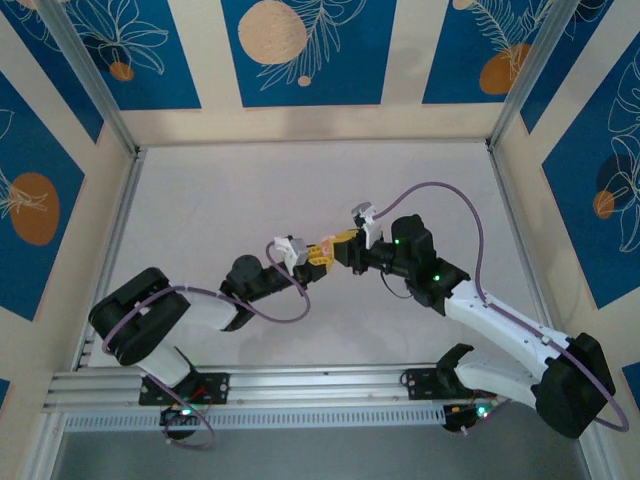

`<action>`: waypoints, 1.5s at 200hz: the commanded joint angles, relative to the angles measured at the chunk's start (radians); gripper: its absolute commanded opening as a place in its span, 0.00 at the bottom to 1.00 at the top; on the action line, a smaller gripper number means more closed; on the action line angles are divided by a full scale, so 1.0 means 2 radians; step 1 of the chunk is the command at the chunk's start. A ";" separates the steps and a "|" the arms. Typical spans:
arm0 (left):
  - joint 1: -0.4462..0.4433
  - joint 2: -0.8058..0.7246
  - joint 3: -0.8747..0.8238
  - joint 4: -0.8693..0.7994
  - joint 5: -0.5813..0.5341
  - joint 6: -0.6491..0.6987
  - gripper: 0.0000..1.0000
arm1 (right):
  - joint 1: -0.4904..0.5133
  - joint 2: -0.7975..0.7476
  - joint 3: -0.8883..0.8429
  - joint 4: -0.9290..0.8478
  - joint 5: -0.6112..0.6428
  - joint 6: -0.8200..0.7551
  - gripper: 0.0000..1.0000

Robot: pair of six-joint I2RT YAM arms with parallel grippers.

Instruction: Insert wireless bluetooth earbuds into charging case

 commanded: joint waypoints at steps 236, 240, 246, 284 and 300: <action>0.013 0.004 -0.037 0.026 -0.022 0.100 0.14 | -0.034 -0.026 0.030 -0.138 -0.043 0.005 0.21; 0.013 0.004 -0.039 0.023 -0.024 0.104 0.14 | -0.037 -0.025 0.031 -0.149 -0.046 0.009 0.21; 0.013 0.002 -0.041 0.019 -0.027 0.111 0.13 | -0.041 -0.024 0.032 -0.160 -0.052 0.015 0.21; 0.012 -0.027 -0.052 -0.041 -0.037 0.151 0.14 | -0.059 -0.002 0.034 -0.255 -0.052 0.065 0.21; 0.013 -0.042 -0.057 -0.063 -0.044 0.161 0.14 | -0.062 0.014 0.034 -0.290 -0.052 0.087 0.20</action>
